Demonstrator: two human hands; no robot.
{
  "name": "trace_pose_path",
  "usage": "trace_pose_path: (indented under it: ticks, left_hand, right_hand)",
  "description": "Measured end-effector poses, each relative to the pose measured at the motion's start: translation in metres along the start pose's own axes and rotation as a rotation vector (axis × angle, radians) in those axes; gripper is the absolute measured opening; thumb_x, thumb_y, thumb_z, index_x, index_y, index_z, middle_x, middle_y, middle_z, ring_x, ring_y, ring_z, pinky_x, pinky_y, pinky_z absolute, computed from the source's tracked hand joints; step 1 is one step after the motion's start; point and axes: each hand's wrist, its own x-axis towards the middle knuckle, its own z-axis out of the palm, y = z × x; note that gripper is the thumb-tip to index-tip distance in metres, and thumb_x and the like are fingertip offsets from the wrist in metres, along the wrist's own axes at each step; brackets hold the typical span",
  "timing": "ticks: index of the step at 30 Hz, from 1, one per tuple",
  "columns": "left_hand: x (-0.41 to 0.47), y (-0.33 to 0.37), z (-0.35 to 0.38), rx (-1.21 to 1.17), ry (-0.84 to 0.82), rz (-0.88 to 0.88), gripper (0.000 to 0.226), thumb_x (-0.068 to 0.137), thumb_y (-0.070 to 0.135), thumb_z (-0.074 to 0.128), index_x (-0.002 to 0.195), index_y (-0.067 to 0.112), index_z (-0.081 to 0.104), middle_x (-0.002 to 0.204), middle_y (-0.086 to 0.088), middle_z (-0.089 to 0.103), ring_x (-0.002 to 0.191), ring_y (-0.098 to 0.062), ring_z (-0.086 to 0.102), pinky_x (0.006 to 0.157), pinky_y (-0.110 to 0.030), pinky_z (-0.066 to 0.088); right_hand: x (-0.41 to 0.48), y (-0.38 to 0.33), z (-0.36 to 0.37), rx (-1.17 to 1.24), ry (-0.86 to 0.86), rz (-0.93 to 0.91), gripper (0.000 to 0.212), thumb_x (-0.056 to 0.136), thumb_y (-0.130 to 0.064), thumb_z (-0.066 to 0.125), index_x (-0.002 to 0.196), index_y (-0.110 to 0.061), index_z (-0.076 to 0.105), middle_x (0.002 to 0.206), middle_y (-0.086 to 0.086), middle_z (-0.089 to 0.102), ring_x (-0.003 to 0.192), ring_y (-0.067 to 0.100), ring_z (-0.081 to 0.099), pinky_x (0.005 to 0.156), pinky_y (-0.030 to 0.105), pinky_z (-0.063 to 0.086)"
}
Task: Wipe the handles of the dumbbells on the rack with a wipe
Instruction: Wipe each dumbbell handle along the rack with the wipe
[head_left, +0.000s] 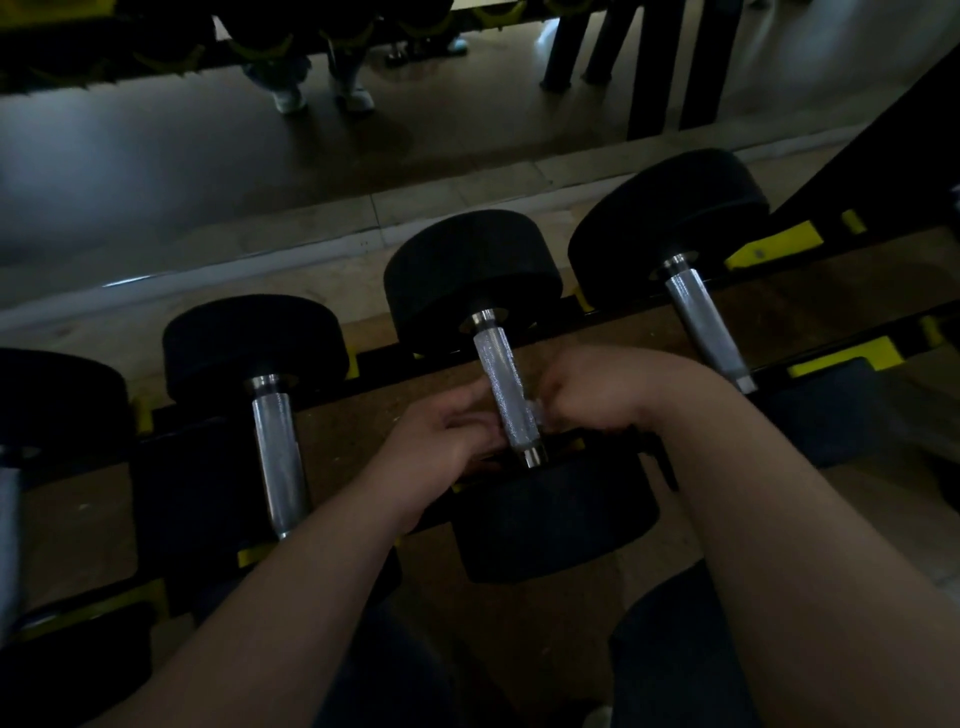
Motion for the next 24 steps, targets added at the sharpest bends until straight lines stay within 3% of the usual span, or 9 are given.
trace_pose_path:
  ticks: [5, 6, 8, 10, 12, 13, 18, 21, 24]
  left_hand:
    - [0.002, -0.002, 0.001, -0.018, 0.022, -0.017, 0.052, 0.098, 0.001, 0.057, 0.142, 0.028, 0.053, 0.112, -0.003, 0.075, 0.105, -0.017, 0.072, 0.091, -0.031, 0.054]
    - [0.003, -0.002, 0.000, -0.024, 0.028, -0.026, 0.051, 0.098, 0.002, 0.056, 0.141, 0.028, 0.054, 0.112, -0.003, 0.075, 0.104, -0.016, 0.072, 0.088, -0.029, 0.054]
    - [0.003, -0.002, 0.000, -0.028, 0.021, -0.036, 0.050, 0.098, 0.002, 0.057, 0.141, 0.028, 0.054, 0.116, -0.004, 0.074, 0.105, -0.016, 0.072, 0.088, -0.029, 0.054]
    - [0.003, -0.002, 0.000, -0.030, 0.012, -0.029, 0.050, 0.098, 0.000, 0.056, 0.141, 0.026, 0.054, 0.117, -0.006, 0.073, 0.106, -0.017, 0.072, 0.090, -0.029, 0.054]
    - [0.001, -0.001, 0.001, -0.029, 0.016, -0.017, 0.051, 0.097, -0.002, 0.055, 0.140, 0.026, 0.053, 0.115, -0.008, 0.074, 0.105, -0.019, 0.072, 0.093, -0.029, 0.054]
    - [0.002, -0.001, 0.001, -0.022, 0.019, -0.016, 0.052, 0.097, -0.003, 0.055, 0.140, 0.026, 0.053, 0.114, -0.008, 0.074, 0.105, -0.019, 0.072, 0.096, -0.032, 0.053]
    - [0.003, -0.004, -0.002, 0.041, 0.031, -0.024, 0.061, 0.090, -0.002, 0.065, 0.142, 0.029, 0.053, 0.112, -0.002, 0.075, 0.106, -0.018, 0.071, 0.102, -0.040, 0.052]
    - [0.001, -0.002, 0.000, 0.074, 0.037, -0.008, 0.061, 0.084, 0.008, 0.071, 0.134, 0.042, 0.058, 0.114, -0.002, 0.074, 0.109, -0.017, 0.070, 0.106, -0.045, 0.049]
    - [-0.002, 0.000, 0.001, 0.084, 0.054, -0.007, 0.059, 0.076, 0.019, 0.073, 0.119, 0.056, 0.062, 0.117, -0.002, 0.072, 0.110, -0.017, 0.069, 0.106, -0.045, 0.049]
  right_hand:
    - [0.024, -0.008, 0.011, 0.547, 0.338, 0.027, 0.015, 0.091, -0.012, 0.062, 0.089, -0.008, 0.077, 0.087, 0.016, 0.074, 0.069, 0.017, 0.061, 0.055, 0.022, 0.040]
    - [0.028, -0.011, 0.011, 0.563, 0.372, 0.006, 0.018, 0.093, -0.010, 0.060, 0.089, -0.006, 0.077, 0.089, 0.018, 0.074, 0.071, 0.019, 0.062, 0.058, 0.024, 0.041]
    - [0.027, -0.009, 0.005, 0.414, 0.319, -0.040, 0.020, 0.095, -0.011, 0.058, 0.086, -0.006, 0.075, 0.087, 0.016, 0.073, 0.076, 0.023, 0.067, 0.060, 0.024, 0.041]
    - [0.011, -0.004, -0.003, 0.106, 0.098, -0.071, 0.023, 0.096, -0.019, 0.061, 0.076, -0.015, 0.070, 0.076, 0.002, 0.068, 0.073, 0.016, 0.063, 0.057, 0.020, 0.041]
    - [0.002, 0.003, -0.004, -0.109, -0.095, -0.067, 0.012, 0.093, -0.021, 0.065, 0.084, -0.017, 0.073, 0.082, -0.002, 0.068, 0.079, 0.017, 0.064, 0.066, 0.022, 0.047]
    - [0.003, 0.005, -0.002, -0.118, -0.102, -0.054, 0.011, 0.091, -0.022, 0.067, 0.091, -0.015, 0.075, 0.089, 0.001, 0.071, 0.086, 0.020, 0.066, 0.073, 0.026, 0.050]
    - [0.036, -0.001, 0.009, 0.536, 0.432, -0.033, 0.009, 0.090, -0.023, 0.070, 0.088, -0.019, 0.079, 0.080, -0.003, 0.071, 0.078, 0.009, 0.063, 0.070, 0.022, 0.042]
    - [0.032, -0.004, 0.007, 0.454, 0.543, -0.081, 0.006, 0.089, -0.029, 0.074, 0.085, -0.026, 0.077, 0.085, -0.006, 0.071, 0.085, 0.007, 0.064, 0.072, 0.020, 0.042]
    - [0.013, 0.002, -0.001, 0.213, 0.361, -0.094, 0.010, 0.080, -0.029, 0.081, 0.072, -0.028, 0.075, 0.075, -0.013, 0.069, 0.080, 0.004, 0.064, 0.062, 0.017, 0.042]
